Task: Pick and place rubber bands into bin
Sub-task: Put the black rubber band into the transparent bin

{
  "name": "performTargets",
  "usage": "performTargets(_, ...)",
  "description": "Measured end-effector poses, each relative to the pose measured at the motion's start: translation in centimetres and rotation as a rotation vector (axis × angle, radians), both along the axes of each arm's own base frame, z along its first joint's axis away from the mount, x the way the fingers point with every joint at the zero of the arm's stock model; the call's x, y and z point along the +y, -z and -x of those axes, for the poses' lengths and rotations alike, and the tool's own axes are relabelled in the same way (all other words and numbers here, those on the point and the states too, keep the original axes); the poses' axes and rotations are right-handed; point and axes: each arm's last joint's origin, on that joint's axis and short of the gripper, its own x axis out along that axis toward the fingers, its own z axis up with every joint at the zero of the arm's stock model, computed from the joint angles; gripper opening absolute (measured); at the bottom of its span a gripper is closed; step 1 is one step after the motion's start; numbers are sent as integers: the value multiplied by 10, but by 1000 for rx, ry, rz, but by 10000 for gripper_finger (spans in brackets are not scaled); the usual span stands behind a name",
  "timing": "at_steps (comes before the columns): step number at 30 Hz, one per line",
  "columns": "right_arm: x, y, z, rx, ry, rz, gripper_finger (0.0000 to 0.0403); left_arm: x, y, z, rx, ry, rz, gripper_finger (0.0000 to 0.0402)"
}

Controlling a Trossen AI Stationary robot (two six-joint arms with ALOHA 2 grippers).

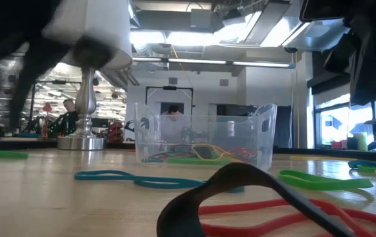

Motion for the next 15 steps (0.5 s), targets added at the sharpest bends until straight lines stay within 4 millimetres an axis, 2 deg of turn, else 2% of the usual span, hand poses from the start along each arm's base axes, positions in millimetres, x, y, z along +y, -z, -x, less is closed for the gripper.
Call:
performTargets(5, -2, 1, 1, 11, -71, 51, 14, 28, -63, -26, -198, -195, 52, 6)
performTargets(9, -6, 3, 3, 39, -154, 117, 14, 59, -113, -48, -369, -306, 99, 5)
performTargets(12, -11, 4, 5, 83, -186, 160, 14, 88, -125, -67, -412, -397, 91, 5)
performTargets(15, -17, 6, 6, 118, -177, 180, 14, 117, -123, -83, -417, -480, 78, 4)
